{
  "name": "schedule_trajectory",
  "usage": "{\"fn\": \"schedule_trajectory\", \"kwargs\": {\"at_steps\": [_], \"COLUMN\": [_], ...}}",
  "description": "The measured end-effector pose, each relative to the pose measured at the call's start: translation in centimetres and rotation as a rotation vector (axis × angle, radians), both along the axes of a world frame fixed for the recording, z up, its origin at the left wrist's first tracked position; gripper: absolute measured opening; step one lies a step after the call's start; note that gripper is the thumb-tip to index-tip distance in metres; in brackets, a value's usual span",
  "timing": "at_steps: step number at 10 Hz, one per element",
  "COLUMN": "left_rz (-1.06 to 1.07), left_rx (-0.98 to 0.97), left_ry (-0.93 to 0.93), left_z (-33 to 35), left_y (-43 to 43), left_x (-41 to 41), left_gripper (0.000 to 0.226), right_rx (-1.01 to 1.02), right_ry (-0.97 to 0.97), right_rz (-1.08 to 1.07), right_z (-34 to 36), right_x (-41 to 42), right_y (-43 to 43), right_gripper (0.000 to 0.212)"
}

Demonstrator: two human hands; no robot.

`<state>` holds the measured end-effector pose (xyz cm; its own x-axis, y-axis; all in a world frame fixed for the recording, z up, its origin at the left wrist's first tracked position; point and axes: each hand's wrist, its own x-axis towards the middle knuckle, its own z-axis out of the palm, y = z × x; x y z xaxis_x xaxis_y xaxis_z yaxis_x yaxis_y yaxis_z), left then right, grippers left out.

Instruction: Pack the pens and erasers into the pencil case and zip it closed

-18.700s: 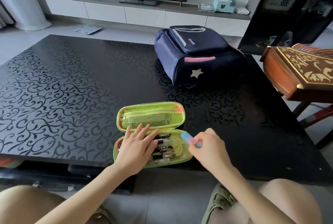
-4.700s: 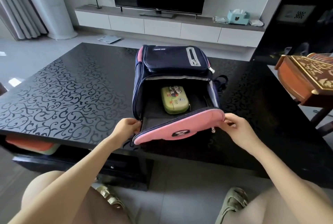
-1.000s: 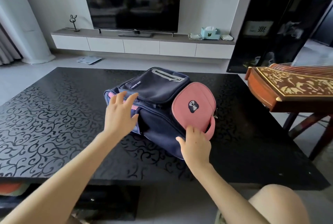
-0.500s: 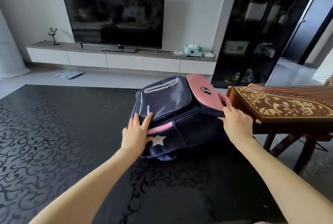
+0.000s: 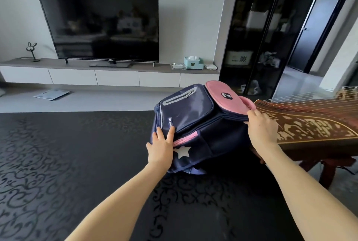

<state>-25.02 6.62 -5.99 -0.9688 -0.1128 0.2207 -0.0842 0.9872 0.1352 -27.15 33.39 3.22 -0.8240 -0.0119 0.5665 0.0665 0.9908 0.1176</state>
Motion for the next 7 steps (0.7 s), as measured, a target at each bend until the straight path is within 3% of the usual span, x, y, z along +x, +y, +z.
{"fn": "schedule_trajectory", "kwargs": {"at_steps": [1, 2, 3, 4, 5, 6, 7], "left_rz": [-0.015, -0.020, -0.039, -0.060, -0.075, -0.113, -0.144], "left_rx": [0.007, 0.090, 0.269, 0.272, 0.182, 0.252, 0.373], "left_ry": [-0.017, 0.050, 0.103, 0.064, 0.000, -0.082, -0.100], "left_z": [0.3, 0.2, 0.1, -0.3, 0.2, 1.2, 2.6], "left_y": [0.0, -0.6, -0.2, 1.9, 3.3, 3.0, 1.4], "left_x": [-0.7, -1.0, -0.3, -0.1, -0.4, 0.0, 1.6], "left_gripper": [0.076, 0.077, 0.072, 0.070, 0.071, 0.076, 0.083], "right_rx": [-0.018, 0.011, 0.115, 0.124, 0.128, 0.119, 0.090], "right_ry": [-0.007, 0.089, 0.201, 0.100, -0.070, -0.106, 0.015], "right_rz": [-0.008, 0.120, 0.171, 0.062, -0.133, -0.137, -0.028], "right_z": [0.5, 2.3, 4.4, 4.4, 3.2, 3.5, 4.6], "right_x": [-0.5, -1.0, -1.6, -1.8, -1.2, 0.1, 2.3], "right_y": [0.0, -0.7, -1.2, 0.0, 2.1, 2.8, 0.5], "right_gripper": [0.023, 0.019, 0.022, 0.017, 0.029, 0.048, 0.040]}}
